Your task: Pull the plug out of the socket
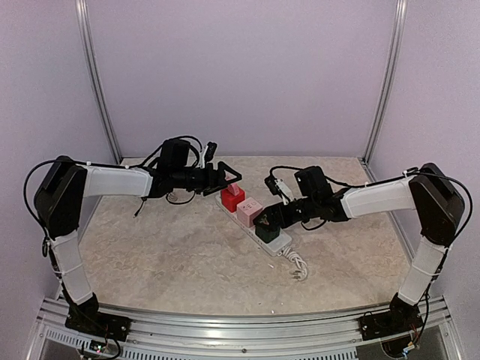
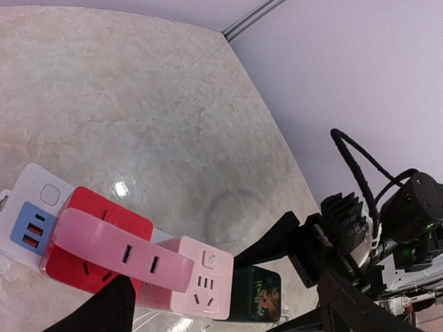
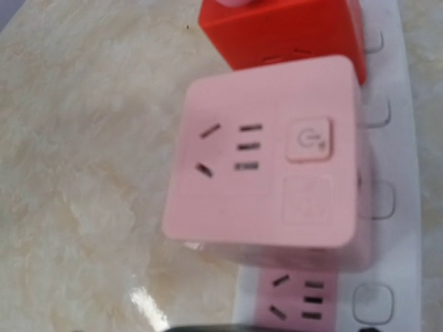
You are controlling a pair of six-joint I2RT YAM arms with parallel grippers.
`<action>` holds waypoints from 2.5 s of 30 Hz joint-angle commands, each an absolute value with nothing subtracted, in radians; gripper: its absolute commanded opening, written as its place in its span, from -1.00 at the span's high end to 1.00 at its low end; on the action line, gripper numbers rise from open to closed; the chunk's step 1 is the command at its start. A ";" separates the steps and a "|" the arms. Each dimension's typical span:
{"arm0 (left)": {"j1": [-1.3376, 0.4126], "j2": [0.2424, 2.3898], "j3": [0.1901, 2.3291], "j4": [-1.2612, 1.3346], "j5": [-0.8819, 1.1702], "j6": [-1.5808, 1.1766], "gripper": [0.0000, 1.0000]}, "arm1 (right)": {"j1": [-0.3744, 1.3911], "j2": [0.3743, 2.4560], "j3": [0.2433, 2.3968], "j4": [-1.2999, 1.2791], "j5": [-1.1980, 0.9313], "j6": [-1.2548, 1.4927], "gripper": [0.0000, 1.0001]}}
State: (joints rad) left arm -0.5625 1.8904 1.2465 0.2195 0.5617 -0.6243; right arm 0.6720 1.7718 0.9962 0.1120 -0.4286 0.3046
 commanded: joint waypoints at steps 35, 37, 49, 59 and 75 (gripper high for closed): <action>-0.387 1.822 0.981 0.356 0.541 -0.734 -0.50 | 0.646 1.651 0.864 0.257 -0.563 0.392 -0.70; -0.392 1.848 1.006 0.348 0.560 -0.722 -0.41 | 0.646 1.683 0.850 0.290 -0.582 0.404 -0.68; -0.443 1.872 1.085 0.270 0.557 -0.664 -0.39 | 0.674 1.836 0.789 0.537 -0.659 0.547 -0.52; -0.474 1.795 1.141 0.149 0.513 -0.532 -0.47 | 0.823 2.044 0.886 0.765 -0.679 0.703 -0.52; -0.611 1.849 1.453 -0.256 0.262 -0.225 -0.47 | 0.756 1.740 0.774 0.569 -0.615 0.561 -0.55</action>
State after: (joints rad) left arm -0.5797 1.8149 1.3453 -0.1112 0.3717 -0.3458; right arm 0.8162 1.8832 0.8288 0.7029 -0.6563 0.6624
